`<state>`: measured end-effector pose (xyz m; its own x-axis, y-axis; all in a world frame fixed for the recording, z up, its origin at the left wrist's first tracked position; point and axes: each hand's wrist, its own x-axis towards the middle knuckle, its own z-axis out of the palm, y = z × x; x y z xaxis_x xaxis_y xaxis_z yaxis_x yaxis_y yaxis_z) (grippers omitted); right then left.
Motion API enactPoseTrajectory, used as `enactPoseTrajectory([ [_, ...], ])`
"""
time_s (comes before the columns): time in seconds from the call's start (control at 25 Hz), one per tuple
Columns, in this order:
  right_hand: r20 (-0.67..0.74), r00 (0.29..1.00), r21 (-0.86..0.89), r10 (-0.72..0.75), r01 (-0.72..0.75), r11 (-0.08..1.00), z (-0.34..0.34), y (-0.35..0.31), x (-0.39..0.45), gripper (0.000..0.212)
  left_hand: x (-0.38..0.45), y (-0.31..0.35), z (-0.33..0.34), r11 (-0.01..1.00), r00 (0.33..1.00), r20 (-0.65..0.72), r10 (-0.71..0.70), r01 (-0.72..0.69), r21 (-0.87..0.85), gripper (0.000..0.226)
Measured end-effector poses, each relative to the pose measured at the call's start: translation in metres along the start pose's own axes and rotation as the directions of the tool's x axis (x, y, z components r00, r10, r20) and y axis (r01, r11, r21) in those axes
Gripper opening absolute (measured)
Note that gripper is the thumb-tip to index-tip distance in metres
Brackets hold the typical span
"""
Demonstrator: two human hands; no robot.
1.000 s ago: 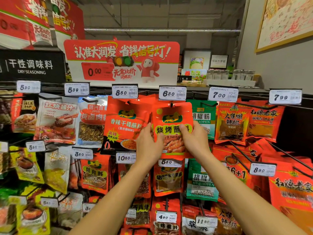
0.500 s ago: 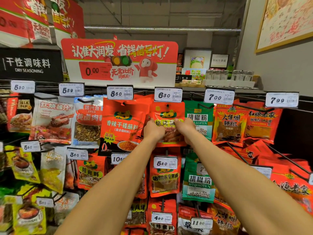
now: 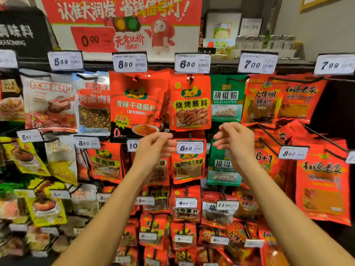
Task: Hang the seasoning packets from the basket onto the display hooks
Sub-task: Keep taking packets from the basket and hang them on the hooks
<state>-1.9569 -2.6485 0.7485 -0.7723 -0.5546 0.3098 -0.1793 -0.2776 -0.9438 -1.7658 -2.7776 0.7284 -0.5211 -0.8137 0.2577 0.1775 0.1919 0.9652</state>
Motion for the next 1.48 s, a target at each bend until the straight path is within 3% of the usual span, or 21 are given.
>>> enactPoseTrajectory([
  [0.16,0.028,0.98,-0.039,0.197,-0.196,0.98,-0.016,0.062,-0.062,0.023,-0.045,-0.069,-0.016,0.965,0.97,0.01,-0.244,0.244,-0.098,0.022],
  [0.32,-0.003,0.897,-0.102,0.441,-0.439,0.893,-0.04,0.168,-0.13,0.026,-0.099,-0.169,-0.022,0.847,0.85,-0.012,-0.527,0.523,-0.098,0.022],
  [0.4,-0.007,0.829,-0.152,0.559,-0.553,0.819,-0.053,0.224,-0.163,0.025,-0.131,-0.224,-0.022,0.748,0.751,-0.037,-0.659,0.649,-0.143,0.024],
  [0.56,-0.053,0.633,-0.312,0.772,-0.745,0.59,-0.086,0.352,-0.242,0.024,-0.215,-0.344,-0.024,0.497,0.485,-0.11,-0.868,0.848,-0.184,0.024],
  [0.8,-0.22,0.352,-0.457,0.91,-0.861,0.222,-0.119,0.558,-0.371,0.025,-0.314,-0.533,-0.058,0.219,0.179,-0.262,-0.948,0.967,-0.132,0.018],
  [1.0,-0.307,0.099,-0.406,0.946,-0.913,-0.036,-0.122,0.741,-0.466,0.018,-0.37,-0.701,-0.088,0.075,0.047,-0.258,-0.965,0.992,-0.098,0.015],
  [1.12,-0.356,0.028,-0.357,0.934,-0.928,-0.109,-0.12,0.833,-0.495,0.01,-0.395,-0.782,-0.098,0.006,-0.001,-0.212,-0.977,0.999,-0.034,0.015],
  [1.16,-0.351,-0.004,-0.313,0.936,-0.942,-0.121,-0.119,0.861,-0.5,0.015,-0.403,-0.807,-0.101,-0.005,-0.007,-0.174,-0.985,1.0,-0.013,0.013],
  [1.2,-0.325,-0.048,-0.26,0.945,-0.956,-0.138,-0.119,0.889,-0.505,0.025,-0.412,-0.83,-0.105,0.019,0.034,-0.171,-0.985,0.996,0.092,0.013],
  [1.24,-0.297,-0.082,-0.219,0.951,-0.964,-0.152,-0.118,0.911,-0.508,0.032,-0.42,-0.849,-0.109,0.068,0.138,-0.199,-0.97,0.945,0.32,0.012],
  [1.32,-0.242,-0.128,-0.139,0.962,-0.976,-0.165,-0.116,0.942,-0.51,0.026,-0.433,-0.878,-0.119,0.127,0.416,-0.194,-0.889,0.629,0.767,0.027],
  [1.36,-0.234,-0.153,-0.102,0.96,-0.978,-0.181,-0.115,0.951,-0.51,0.02,-0.436,-0.886,-0.121,0.151,0.497,-0.13,-0.858,0.486,0.861,0.036],
  [1.48,-0.276,-0.213,-0.064,0.937,-0.969,-0.238,-0.118,0.961,-0.511,0.016,-0.439,-0.904,-0.124,0.124,0.499,-0.017,-0.867,0.247,0.961,0.046],
])
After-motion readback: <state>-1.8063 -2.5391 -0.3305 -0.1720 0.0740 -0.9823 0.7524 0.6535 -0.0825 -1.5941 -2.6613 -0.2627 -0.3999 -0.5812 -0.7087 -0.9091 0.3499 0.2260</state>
